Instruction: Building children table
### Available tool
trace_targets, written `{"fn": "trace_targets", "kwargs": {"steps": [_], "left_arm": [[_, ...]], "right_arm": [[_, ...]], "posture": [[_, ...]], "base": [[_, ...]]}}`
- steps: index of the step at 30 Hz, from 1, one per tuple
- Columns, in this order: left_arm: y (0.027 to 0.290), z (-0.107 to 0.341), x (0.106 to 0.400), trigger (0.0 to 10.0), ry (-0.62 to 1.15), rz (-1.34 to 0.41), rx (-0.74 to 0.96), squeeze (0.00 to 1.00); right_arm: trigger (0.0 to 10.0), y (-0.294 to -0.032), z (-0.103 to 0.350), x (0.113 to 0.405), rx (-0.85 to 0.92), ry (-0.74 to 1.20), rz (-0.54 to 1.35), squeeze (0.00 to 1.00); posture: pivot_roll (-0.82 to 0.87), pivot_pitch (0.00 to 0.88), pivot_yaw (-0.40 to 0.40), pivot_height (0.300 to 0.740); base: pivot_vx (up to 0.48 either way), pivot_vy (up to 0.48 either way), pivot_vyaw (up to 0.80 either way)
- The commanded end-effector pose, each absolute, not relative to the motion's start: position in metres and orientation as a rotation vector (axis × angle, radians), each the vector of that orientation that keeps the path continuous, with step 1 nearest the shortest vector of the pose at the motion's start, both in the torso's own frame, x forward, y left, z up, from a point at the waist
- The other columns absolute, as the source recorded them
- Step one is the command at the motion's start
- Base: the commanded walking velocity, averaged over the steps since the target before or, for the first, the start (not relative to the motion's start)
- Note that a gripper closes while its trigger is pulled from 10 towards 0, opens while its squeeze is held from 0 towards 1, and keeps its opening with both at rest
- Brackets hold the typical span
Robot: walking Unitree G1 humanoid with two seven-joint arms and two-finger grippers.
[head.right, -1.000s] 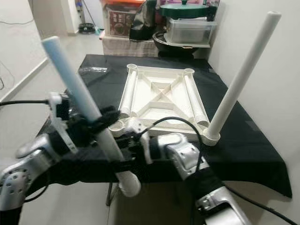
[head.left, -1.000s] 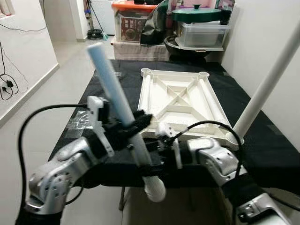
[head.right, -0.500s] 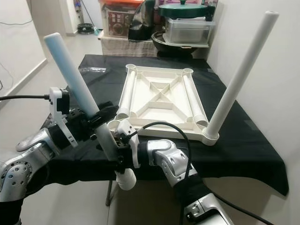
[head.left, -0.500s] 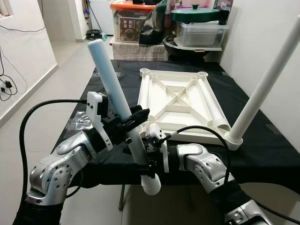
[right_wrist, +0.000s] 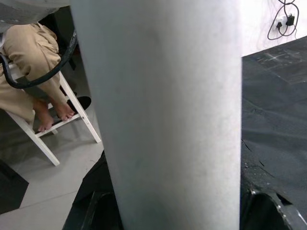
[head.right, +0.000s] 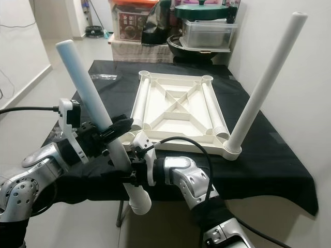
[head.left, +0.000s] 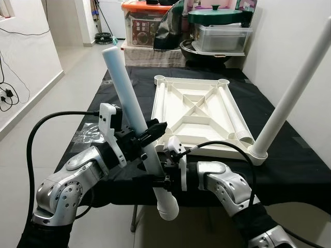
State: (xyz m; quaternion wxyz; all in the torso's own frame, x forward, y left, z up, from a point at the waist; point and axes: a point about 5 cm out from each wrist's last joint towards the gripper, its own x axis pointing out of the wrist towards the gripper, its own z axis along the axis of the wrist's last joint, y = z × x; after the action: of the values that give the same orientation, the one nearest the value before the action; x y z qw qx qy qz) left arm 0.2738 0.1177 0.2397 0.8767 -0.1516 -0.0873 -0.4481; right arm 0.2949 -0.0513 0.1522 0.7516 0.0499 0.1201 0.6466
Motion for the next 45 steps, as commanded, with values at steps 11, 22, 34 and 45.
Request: {"fn": "trace_targets", "kwargs": {"steps": [11, 22, 34, 45], "left_arm": [[0.113, 0.258, 0.261, 10.0, -0.292, -1.018, -0.286, 1.00], [0.152, 0.270, 0.243, 10.0, -0.339, -0.880, -0.307, 0.00], [0.169, 0.251, 0.226, 10.0, -0.261, -0.761, -0.193, 0.00], [0.169, 0.201, 0.249, 10.0, -0.078, -0.439, -0.027, 0.00]], "right_arm": [[0.0, -0.055, 0.158, 0.302, 0.108, 0.228, 1.377, 0.00], [0.0, -0.088, 0.190, 0.324, 0.124, 0.117, 1.266, 0.00], [0.0, -0.109, 0.251, 0.362, 0.164, -0.132, 1.001, 0.00], [0.0, -0.076, 0.269, 0.353, 0.227, -0.316, 0.840, 0.00]], "posture": [[0.04, 0.000, -0.051, 0.740], [0.05, 0.000, -0.059, 0.740], [0.07, 0.000, -0.071, 0.740], [0.07, 0.000, -0.059, 0.740]], "base": [[0.000, 0.000, 0.00], [0.000, 0.000, 0.00], [0.000, 0.000, 0.00], [0.000, 0.000, 0.00]]}}
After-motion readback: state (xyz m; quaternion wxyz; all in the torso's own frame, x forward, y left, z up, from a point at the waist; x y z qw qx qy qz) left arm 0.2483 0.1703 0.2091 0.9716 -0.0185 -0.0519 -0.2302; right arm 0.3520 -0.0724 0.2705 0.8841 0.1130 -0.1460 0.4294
